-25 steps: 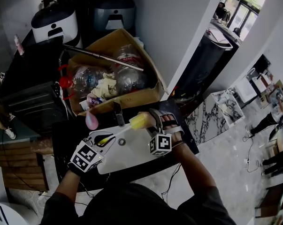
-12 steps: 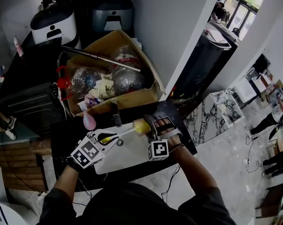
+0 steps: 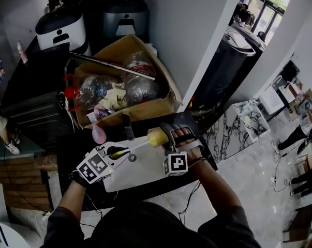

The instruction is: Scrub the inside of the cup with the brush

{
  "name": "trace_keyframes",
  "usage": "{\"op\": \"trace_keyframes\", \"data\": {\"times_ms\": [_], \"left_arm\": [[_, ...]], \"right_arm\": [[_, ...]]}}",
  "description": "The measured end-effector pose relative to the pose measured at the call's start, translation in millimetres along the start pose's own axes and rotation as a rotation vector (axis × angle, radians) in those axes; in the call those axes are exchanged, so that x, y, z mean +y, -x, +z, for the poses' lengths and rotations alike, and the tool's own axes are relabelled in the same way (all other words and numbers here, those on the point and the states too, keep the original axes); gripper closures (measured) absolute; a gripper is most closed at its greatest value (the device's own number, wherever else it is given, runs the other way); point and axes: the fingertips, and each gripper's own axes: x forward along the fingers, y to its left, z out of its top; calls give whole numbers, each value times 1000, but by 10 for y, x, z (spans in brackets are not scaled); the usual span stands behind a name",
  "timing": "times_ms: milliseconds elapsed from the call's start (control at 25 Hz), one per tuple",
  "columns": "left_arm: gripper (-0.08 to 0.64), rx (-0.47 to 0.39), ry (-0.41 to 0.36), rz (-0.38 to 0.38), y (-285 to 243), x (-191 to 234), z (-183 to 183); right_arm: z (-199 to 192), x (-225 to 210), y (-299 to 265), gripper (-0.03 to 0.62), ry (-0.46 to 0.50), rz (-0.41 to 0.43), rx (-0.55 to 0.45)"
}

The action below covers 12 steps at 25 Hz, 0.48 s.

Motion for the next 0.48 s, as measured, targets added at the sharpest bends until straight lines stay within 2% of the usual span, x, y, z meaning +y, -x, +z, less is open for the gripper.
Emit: {"op": "trace_keyframes", "data": {"times_ms": [320,480], "left_arm": [[523,-6,-22,45,81,84,-1],[523,-7,19,18,92,95,-80]], "right_arm": [[56,259,-63,232,13,67,-17],[104,232,-29,232,8,68,-31]]}}
